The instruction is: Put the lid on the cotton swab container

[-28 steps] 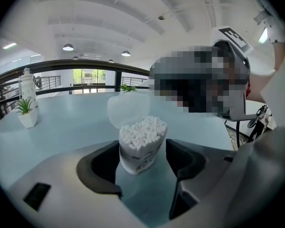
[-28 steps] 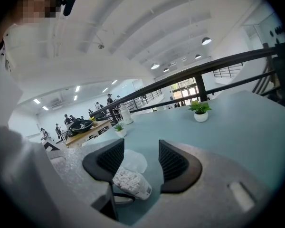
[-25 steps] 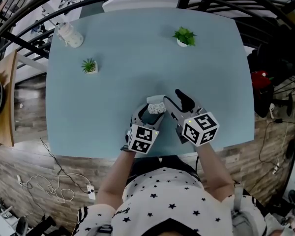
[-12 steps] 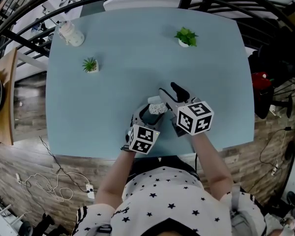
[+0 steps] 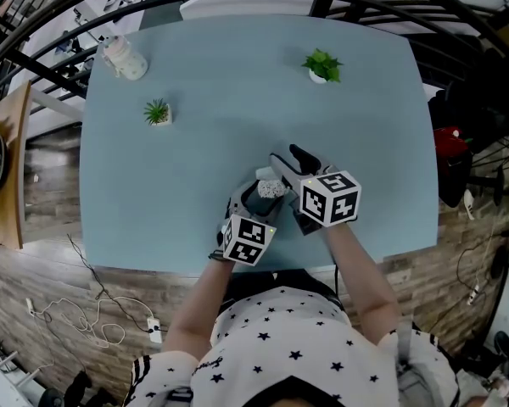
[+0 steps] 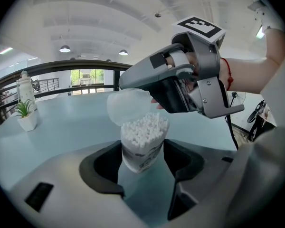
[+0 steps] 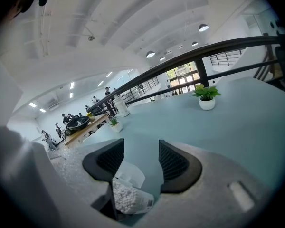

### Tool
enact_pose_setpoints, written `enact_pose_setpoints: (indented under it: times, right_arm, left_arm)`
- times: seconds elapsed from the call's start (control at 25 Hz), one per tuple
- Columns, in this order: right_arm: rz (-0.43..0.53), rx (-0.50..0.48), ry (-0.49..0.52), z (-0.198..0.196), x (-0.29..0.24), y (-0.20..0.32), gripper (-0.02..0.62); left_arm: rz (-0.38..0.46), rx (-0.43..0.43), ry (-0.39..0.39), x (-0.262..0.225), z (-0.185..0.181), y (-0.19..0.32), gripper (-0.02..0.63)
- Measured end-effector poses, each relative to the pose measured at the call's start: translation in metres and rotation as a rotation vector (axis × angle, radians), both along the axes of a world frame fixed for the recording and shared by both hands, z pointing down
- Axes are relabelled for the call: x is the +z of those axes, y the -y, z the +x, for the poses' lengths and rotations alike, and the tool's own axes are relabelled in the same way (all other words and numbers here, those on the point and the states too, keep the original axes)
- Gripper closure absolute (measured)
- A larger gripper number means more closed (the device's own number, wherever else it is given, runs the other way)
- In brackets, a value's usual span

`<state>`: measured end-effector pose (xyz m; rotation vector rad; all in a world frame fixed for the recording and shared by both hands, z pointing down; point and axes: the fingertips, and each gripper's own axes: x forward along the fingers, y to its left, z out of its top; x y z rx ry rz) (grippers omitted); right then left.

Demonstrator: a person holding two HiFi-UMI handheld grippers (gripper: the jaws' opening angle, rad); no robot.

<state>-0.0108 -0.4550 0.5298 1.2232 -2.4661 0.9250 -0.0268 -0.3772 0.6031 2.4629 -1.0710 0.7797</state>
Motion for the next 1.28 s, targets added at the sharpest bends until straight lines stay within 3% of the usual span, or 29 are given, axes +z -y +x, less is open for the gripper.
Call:
enact_pose_setpoints:
  times: [1.28]
  right_arm:
    - [-0.041, -0.067, -0.017, 0.002, 0.013, -0.059, 0.382]
  left_arm:
    - [-0.002, -0.011, 0.027, 0.004, -0.001, 0.000, 0.332]
